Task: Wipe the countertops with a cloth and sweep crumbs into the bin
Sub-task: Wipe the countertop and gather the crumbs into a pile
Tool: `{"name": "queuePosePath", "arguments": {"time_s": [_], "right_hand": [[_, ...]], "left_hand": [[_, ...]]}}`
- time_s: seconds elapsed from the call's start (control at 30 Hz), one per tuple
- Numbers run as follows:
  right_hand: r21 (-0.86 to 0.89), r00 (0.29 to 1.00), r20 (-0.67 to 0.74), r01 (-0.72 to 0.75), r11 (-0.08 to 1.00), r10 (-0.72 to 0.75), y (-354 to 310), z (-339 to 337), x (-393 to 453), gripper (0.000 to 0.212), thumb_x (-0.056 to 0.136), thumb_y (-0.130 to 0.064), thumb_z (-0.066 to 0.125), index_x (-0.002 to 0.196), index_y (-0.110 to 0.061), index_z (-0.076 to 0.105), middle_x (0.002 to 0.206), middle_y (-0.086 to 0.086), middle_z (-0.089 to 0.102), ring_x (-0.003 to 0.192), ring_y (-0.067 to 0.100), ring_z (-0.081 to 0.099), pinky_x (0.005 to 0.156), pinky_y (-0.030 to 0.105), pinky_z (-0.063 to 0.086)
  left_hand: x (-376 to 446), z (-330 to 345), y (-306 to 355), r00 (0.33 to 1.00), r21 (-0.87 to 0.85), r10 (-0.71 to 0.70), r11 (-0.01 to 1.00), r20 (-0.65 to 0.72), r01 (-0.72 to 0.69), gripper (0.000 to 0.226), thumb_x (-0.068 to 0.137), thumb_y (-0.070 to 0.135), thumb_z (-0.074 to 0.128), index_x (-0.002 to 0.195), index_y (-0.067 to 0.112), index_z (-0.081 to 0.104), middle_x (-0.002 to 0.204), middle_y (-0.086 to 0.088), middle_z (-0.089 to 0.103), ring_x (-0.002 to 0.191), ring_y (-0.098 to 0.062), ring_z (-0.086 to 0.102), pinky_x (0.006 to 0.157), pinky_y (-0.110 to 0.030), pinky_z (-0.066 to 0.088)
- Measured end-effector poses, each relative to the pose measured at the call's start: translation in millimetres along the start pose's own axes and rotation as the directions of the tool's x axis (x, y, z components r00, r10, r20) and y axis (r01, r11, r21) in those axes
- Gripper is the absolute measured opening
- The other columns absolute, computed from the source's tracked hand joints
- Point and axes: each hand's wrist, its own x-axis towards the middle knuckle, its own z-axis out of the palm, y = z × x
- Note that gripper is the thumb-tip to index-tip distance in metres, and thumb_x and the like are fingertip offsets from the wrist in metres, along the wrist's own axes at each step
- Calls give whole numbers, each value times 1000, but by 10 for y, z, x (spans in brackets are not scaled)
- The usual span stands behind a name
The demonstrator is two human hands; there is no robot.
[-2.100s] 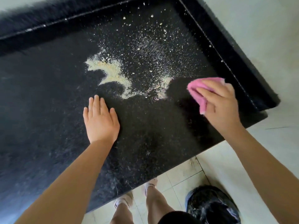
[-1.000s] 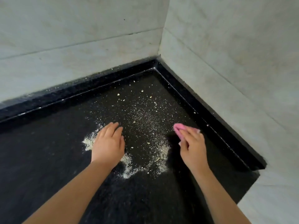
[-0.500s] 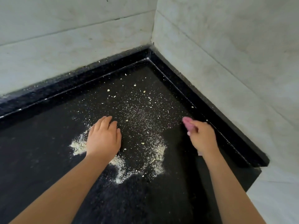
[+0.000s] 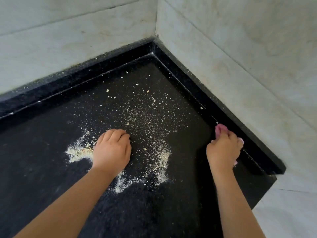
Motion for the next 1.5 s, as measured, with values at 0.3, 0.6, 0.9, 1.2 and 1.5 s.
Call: {"name": "queuePosePath", "arguments": {"time_s": [0.3, 0.6, 0.9, 1.2, 1.5], "right_hand": [[75, 936, 271, 213, 974, -226, -448, -31, 71, 23, 86, -3, 49, 104, 1, 62, 120, 12, 53, 106, 27, 51, 89, 39, 47], [-11, 968, 27, 248, 969, -248, -99, -131, 52, 39, 87, -1, 47, 125, -9, 53, 127, 11, 50, 119, 33, 34, 94, 32, 29], [28, 963, 85, 254, 967, -255, -468, 231, 96, 36, 84, 0, 48, 119, -9, 54, 128, 5, 47, 121, 28, 30, 99, 34, 30], [-32, 908, 19, 419, 908, -418, -511, 76, 292, 40, 86, 0, 48, 125, -4, 51, 133, 7, 47, 120, 31, 33, 101, 31, 25], [-20, 951, 151, 275, 961, -269, -697, 224, 445, 38, 85, -1, 50, 123, -9, 53, 125, 6, 56, 117, 31, 45, 105, 37, 28]], "left_hand": [[15, 26, 30, 997, -44, -13, 999, -74, 10, 40, 80, 18, 37, 76, -1, 71, 80, -14, 69, 77, -33, 66, 71, -45, 51], [12, 54, -3, 994, -48, 1, 999, -109, -7, 39, 80, 18, 37, 75, -1, 71, 78, -14, 69, 75, -32, 66, 71, -42, 52], [-68, 25, -24, 998, 11, 45, 999, -46, -45, 39, 78, 18, 38, 73, 0, 72, 75, -11, 70, 73, -28, 67, 72, -35, 53], [-36, -37, -106, 995, -22, -70, 997, 65, 71, 43, 81, 21, 35, 87, -2, 71, 90, -16, 70, 88, -34, 66, 80, -43, 51], [95, -239, -704, 797, 125, -580, 815, 168, 566, 53, 99, 28, 21, 144, 1, 14, 153, -12, 9, 142, -23, 1, 115, -33, 3]]}}
